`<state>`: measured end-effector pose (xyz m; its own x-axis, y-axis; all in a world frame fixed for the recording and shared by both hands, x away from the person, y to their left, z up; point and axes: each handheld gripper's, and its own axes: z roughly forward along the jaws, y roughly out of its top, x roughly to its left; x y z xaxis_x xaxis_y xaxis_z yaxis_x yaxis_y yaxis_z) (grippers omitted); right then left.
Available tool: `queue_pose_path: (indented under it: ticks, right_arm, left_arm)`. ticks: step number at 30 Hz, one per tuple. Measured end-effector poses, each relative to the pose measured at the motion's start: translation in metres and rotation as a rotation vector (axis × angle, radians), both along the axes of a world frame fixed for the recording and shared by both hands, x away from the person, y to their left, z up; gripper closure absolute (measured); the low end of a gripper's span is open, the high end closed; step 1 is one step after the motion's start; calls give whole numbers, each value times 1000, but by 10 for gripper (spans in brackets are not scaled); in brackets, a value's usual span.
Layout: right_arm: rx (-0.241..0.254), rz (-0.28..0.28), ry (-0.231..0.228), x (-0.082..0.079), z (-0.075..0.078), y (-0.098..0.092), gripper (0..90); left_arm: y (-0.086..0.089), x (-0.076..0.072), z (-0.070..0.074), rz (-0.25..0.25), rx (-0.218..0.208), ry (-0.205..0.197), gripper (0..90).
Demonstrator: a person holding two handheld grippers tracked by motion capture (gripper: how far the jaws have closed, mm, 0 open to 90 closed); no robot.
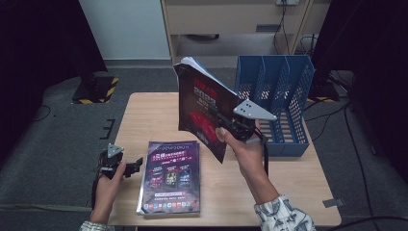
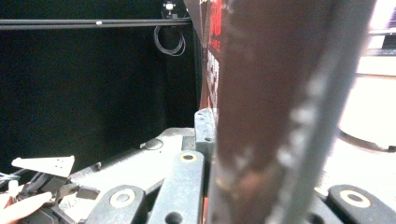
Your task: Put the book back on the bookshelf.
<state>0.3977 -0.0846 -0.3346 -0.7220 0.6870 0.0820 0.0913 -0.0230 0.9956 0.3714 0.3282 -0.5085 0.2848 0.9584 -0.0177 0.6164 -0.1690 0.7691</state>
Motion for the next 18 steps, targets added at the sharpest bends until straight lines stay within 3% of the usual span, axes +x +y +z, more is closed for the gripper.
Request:
queue_pose_path:
  ticks: [18]
  right_arm:
    - [38,-29,22,0,6,-16,869]
  left_arm:
    - [-2,0,-1,-3,23,5,42]
